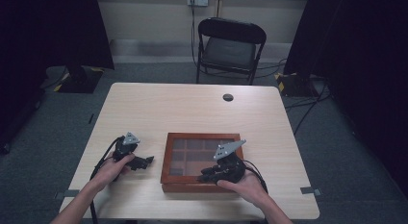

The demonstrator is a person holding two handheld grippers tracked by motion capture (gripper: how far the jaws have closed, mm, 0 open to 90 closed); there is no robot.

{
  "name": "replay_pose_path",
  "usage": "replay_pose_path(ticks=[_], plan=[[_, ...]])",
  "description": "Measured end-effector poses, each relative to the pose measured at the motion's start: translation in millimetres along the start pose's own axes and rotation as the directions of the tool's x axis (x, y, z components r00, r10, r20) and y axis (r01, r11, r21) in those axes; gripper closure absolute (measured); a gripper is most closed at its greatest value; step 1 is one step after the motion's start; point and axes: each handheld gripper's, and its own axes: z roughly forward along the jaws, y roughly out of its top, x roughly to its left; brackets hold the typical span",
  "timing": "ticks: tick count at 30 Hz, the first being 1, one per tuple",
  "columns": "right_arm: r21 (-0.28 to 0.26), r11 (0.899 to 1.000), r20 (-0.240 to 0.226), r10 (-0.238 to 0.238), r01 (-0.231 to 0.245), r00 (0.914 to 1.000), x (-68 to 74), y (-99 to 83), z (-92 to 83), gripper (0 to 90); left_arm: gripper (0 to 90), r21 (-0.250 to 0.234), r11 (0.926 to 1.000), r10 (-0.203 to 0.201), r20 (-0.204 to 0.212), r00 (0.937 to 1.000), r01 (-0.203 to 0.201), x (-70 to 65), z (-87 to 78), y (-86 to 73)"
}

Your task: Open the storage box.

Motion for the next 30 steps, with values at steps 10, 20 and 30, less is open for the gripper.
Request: replay_pose_path(ticks=[10,20,30], plan=[[-0.005,1.0,-0.003,0.003,-0.003,1.0,-0.1,3.8,-3.3,73.9,0.0,-0.001,1.0,0.0,0.0,1.0,0.0,0.0,0.0,0.0],[-0.02,1.0,-0.009,0.009,-0.009,0.9999,-0.9,7.7,-7.9,74.3,0.0,0.0,1.0,0.0,0.0,1.0,0.0,0.0,0.0,0.0],[-0.027,1.0,-0.01,0.008,-0.009,0.9999,-0.8,11.9,-11.7,74.6,0.0,0.0,1.0,-0.001,0.0,1.0,0.001,0.0,0.0,0.0]])
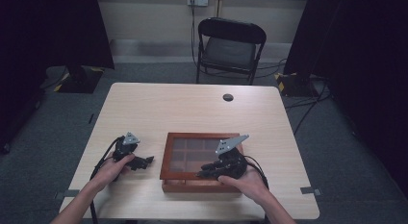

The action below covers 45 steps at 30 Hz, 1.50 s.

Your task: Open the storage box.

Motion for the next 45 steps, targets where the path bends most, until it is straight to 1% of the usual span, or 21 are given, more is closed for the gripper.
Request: replay_pose_path(ticks=[4,5,6,7,14,23,32,45], plan=[[-0.003,1.0,0.0,-0.001,0.001,1.0,0.1,1.4,-1.2,74.9,0.0,0.0,1.0,0.0,0.0,1.0,0.0,0.0,0.0,0.0],[-0.007,1.0,0.002,-0.005,0.005,1.0,-0.1,1.9,-1.6,80.7,0.0,0.0,1.0,0.001,0.0,1.0,-0.001,0.1,0.0,0.0],[-0.011,1.0,-0.017,0.004,-0.004,0.9999,0.1,2.6,-2.9,81.3,0.0,0.0,1.0,0.001,0.0,1.0,-0.001,0.0,0.0,0.0],[-0.016,1.0,-0.017,0.004,-0.005,0.9999,-0.2,2.8,-3.4,81.2,0.0,0.0,1.0,0.001,0.0,1.0,-0.001,0.0,0.0,0.0],[-0.004,1.0,-0.015,0.003,-0.003,0.9999,-0.1,4.6,-4.0,81.3,0.0,0.0,1.0,0.001,0.0,1.0,-0.001,0.0,0.0,0.0],[-0.018,1.0,-0.015,0.005,-0.005,0.9999,-0.5,8.5,-8.0,81.4,0.0,0.0,1.0,0.0,0.0,1.0,0.0,0.0,0.0,0.0],[-0.033,0.999,-0.013,0.0,0.0,0.9999,-2.2,18.7,-15.3,81.5,0.0,0.0,1.0,0.001,0.0,1.0,-0.001,0.0,0.0,0.0],[-0.046,0.999,-0.021,0.008,-0.009,0.9998,-4.8,27.0,-21.3,81.6,0.0,-0.001,1.0,0.004,0.001,1.0,-0.004,0.4,0.2,0.1]])
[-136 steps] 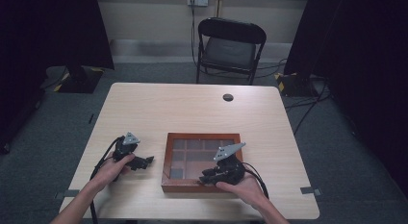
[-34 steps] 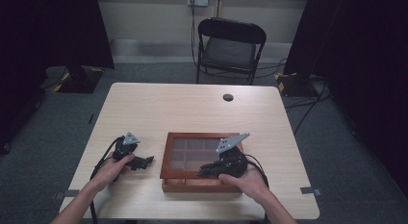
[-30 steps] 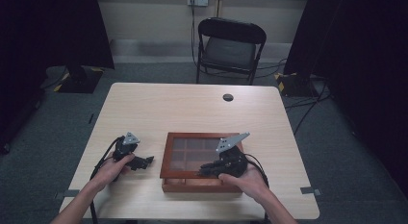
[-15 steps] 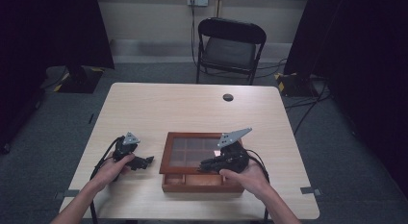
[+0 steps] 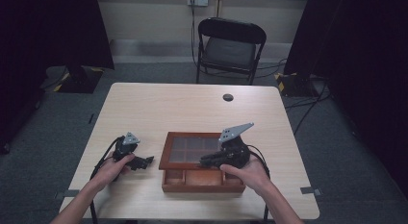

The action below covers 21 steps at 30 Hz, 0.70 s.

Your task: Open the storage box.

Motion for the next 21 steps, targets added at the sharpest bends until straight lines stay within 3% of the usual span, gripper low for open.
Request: replay_pose_path(ticks=[21], plan=[[-0.02,1.0,0.0,0.022,-0.022,0.9998,-5.0,16.1,-8.5,81.7,0.0,0.0,1.0,0.002,0.003,1.0,-0.002,0.3,0.1,0.1]])
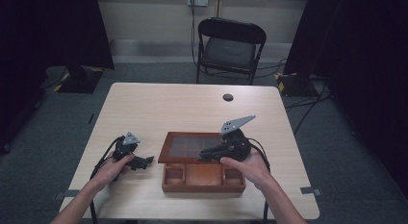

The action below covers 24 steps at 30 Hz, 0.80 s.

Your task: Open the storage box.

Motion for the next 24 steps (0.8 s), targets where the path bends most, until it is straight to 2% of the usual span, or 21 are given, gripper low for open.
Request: replay_pose_path(ticks=[24], plan=[[-0.019,1.0,0.012,0.024,-0.023,0.9996,-4.2,12.9,-6.6,81.6,0.0,-0.008,0.9999,-0.01,0.001,1.0,0.01,-0.6,0.5,0.0]])
